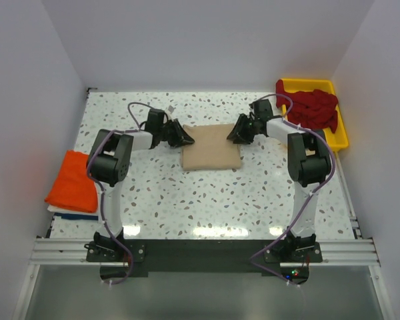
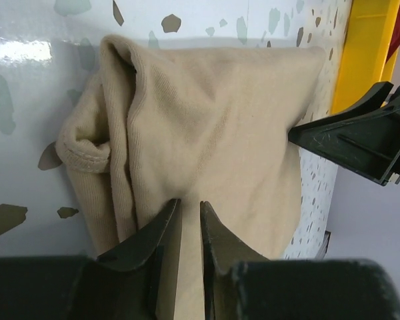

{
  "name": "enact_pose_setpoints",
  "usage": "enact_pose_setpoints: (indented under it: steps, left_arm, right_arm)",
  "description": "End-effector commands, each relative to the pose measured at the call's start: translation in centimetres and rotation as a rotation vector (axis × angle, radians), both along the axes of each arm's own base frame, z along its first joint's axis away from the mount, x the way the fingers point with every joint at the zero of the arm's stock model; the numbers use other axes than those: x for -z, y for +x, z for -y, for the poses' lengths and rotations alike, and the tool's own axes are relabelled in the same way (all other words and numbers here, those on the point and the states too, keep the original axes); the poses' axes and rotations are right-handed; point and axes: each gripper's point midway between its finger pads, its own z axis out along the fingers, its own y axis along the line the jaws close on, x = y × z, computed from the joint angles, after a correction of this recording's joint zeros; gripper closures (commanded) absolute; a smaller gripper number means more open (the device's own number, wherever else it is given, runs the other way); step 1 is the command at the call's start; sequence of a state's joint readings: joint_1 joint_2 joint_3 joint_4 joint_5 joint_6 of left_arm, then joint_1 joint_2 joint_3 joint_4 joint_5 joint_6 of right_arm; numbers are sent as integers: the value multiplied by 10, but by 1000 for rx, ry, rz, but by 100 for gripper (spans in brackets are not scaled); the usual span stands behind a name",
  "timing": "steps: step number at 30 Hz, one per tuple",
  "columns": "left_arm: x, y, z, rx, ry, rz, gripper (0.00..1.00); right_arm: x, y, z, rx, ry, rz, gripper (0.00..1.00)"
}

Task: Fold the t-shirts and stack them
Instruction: Fold the tshirt, then neatly place the folded tshirt to the corner

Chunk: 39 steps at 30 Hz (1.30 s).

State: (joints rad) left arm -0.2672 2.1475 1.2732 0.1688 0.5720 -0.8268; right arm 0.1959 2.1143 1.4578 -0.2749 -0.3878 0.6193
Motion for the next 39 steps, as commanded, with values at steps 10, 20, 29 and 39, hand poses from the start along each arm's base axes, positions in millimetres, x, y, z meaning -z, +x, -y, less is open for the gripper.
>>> enact_pose_setpoints:
  steps: [10, 20, 29, 39]
  left_arm:
    - [-57, 14, -80, -171, 233, 113, 52]
    - [-12, -3, -60, -19, 234, 15, 24]
    - [12, -9, -50, -16, 292, -40, 29]
    - [41, -20, -20, -63, 330, -122, 46]
  right_arm:
    - [-7, 11, 6, -17, -9, 12, 56]
    - [-26, 19, 1, -36, 16, 50, 52]
    - [-42, 17, 1, -37, 25, 79, 52]
    - [-61, 16, -1, -38, 42, 110, 52]
